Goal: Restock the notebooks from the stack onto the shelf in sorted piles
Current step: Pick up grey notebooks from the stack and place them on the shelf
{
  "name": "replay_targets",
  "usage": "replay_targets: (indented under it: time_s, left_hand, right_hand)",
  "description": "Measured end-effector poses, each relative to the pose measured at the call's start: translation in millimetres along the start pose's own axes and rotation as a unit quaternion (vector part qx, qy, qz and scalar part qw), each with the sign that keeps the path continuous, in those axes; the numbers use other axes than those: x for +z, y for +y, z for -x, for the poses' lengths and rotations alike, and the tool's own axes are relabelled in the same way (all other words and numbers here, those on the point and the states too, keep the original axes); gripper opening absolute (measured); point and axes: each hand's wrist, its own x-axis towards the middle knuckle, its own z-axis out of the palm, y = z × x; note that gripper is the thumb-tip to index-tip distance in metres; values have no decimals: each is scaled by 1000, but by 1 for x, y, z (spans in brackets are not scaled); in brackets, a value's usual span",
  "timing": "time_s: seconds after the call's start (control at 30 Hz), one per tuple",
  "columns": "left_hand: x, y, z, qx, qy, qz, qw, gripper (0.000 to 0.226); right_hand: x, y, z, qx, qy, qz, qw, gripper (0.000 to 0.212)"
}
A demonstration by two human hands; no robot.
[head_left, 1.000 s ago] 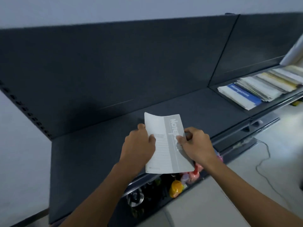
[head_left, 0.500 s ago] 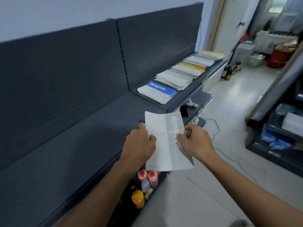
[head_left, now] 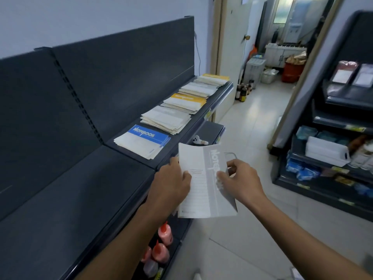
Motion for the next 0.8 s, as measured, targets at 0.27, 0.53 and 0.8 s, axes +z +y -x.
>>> replay_targets:
  time_s: [0.27, 0.53, 0.8]
  left_hand:
    - [26, 29, -116, 71, -3, 24, 997, 23]
    - [54, 58, -197, 85, -14, 9, 996, 25]
    - [82, 89, -265, 35, -8, -7, 999, 30]
  right_hand:
    - [-11, 5, -103, 21, 38, -4, 999, 16]
    - [-23, 21, -181, 37, 37, 2, 999, 23]
    - [-44, 38, -269, 10, 2, -17, 1000, 15]
